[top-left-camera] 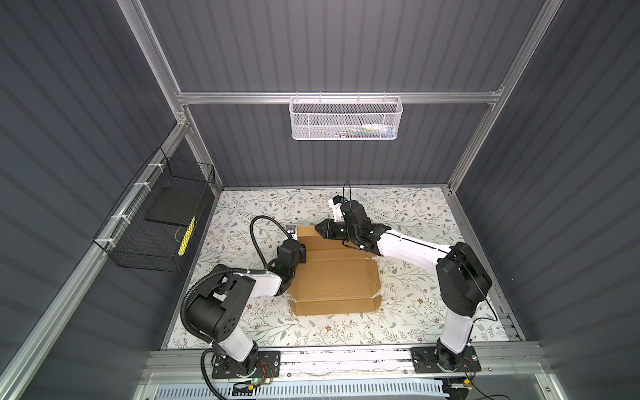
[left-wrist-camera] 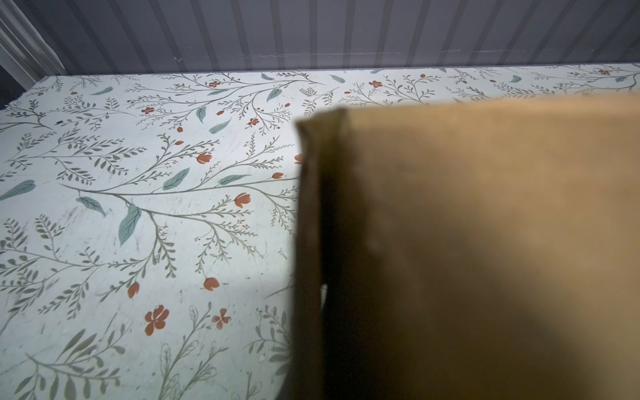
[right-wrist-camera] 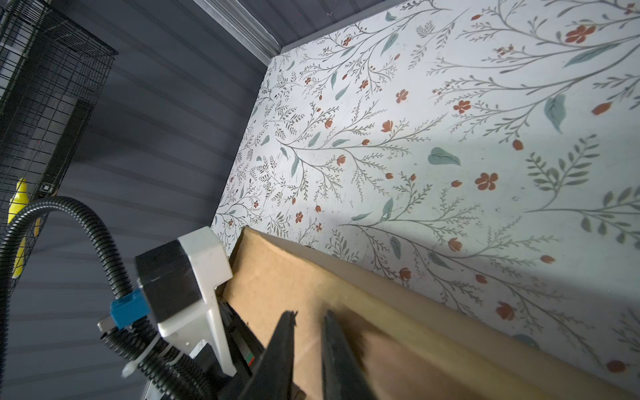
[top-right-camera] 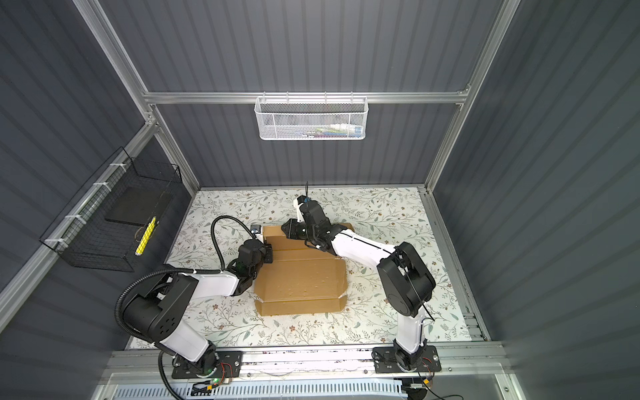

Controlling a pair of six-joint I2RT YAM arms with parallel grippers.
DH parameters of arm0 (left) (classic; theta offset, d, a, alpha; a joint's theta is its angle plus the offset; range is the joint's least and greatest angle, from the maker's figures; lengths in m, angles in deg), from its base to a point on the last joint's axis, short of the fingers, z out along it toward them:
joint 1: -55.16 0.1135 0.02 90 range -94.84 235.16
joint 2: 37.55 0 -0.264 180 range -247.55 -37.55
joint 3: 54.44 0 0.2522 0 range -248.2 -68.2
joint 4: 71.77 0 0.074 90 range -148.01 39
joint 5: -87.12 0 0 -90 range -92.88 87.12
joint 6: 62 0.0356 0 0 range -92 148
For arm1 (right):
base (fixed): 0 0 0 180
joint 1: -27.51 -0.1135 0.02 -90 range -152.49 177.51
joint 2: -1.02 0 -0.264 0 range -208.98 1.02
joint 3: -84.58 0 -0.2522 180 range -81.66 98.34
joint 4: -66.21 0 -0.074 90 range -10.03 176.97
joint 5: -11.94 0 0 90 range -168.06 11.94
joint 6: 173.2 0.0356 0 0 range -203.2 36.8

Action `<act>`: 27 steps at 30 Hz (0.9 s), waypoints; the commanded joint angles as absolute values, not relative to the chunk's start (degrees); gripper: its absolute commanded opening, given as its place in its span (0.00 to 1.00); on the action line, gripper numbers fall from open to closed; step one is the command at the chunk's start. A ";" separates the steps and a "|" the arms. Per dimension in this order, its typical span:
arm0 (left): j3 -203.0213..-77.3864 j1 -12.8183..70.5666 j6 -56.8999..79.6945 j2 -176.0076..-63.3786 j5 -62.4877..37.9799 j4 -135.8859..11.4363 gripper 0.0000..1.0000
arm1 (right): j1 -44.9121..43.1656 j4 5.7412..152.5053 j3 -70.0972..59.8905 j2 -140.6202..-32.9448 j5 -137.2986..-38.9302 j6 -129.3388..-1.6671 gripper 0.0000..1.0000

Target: Fold the paper box

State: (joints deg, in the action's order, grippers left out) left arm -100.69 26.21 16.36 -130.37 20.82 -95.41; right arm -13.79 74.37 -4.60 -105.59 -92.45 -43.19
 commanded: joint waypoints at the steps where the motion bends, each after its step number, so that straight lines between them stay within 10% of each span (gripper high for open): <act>1: -101.52 26.16 15.18 -130.79 22.37 -96.85 0.19 | -13.63 77.69 -3.95 -107.25 -92.24 -43.57 0.20; 15: -98.98 26.16 12.73 -129.82 22.12 -97.63 0.29 | -13.68 78.27 -3.25 -107.50 -92.44 -43.48 0.20; 27: -99.23 26.16 12.25 -130.98 22.85 -98.52 0.09 | -13.71 78.93 -2.69 -107.47 -92.39 -43.83 0.20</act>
